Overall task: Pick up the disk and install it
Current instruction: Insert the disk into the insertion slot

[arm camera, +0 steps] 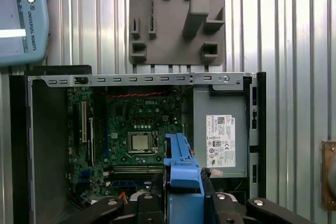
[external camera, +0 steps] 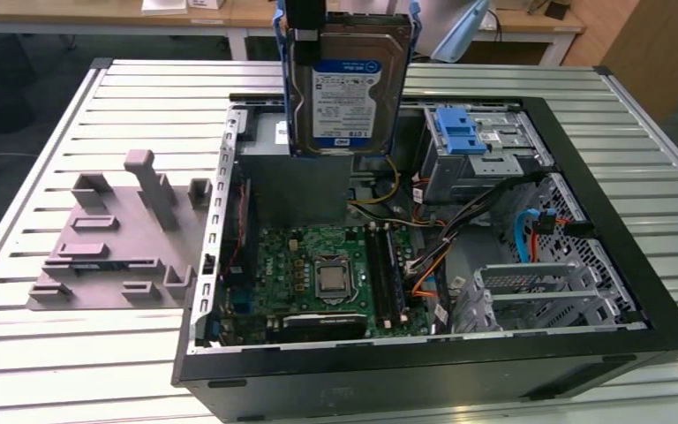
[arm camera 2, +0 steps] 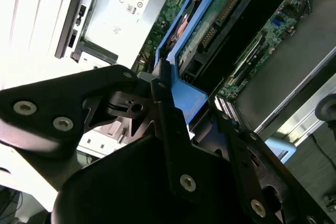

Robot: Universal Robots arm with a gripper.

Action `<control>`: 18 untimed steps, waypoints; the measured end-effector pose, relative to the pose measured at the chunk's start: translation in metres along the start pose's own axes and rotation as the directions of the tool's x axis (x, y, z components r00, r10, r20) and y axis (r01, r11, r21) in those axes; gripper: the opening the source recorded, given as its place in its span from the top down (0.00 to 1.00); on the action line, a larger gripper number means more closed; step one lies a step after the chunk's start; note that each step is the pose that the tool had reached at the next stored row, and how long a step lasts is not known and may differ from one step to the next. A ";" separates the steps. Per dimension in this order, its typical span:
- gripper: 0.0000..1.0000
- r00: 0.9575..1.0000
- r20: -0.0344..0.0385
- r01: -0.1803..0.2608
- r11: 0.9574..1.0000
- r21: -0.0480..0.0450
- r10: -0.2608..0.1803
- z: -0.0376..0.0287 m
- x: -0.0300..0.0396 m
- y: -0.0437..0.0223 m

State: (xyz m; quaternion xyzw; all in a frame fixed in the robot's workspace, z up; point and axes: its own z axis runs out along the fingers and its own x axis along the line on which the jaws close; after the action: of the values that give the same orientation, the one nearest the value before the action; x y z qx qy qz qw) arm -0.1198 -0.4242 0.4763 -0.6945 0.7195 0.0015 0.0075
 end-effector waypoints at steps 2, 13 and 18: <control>0.64 1.000 0.000 0.000 1.000 0.000 0.000 0.0001 0.0043 -0.0002; 0.64 1.000 0.000 0.000 1.000 0.000 0.000 0.0007 0.0245 -0.0108; 0.64 1.000 0.000 0.000 1.000 0.000 0.000 0.0013 0.0262 -0.0268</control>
State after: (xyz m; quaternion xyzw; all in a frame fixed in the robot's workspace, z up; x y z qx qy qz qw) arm -0.0939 -0.4513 0.4749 -0.6945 0.7194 0.0015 0.0074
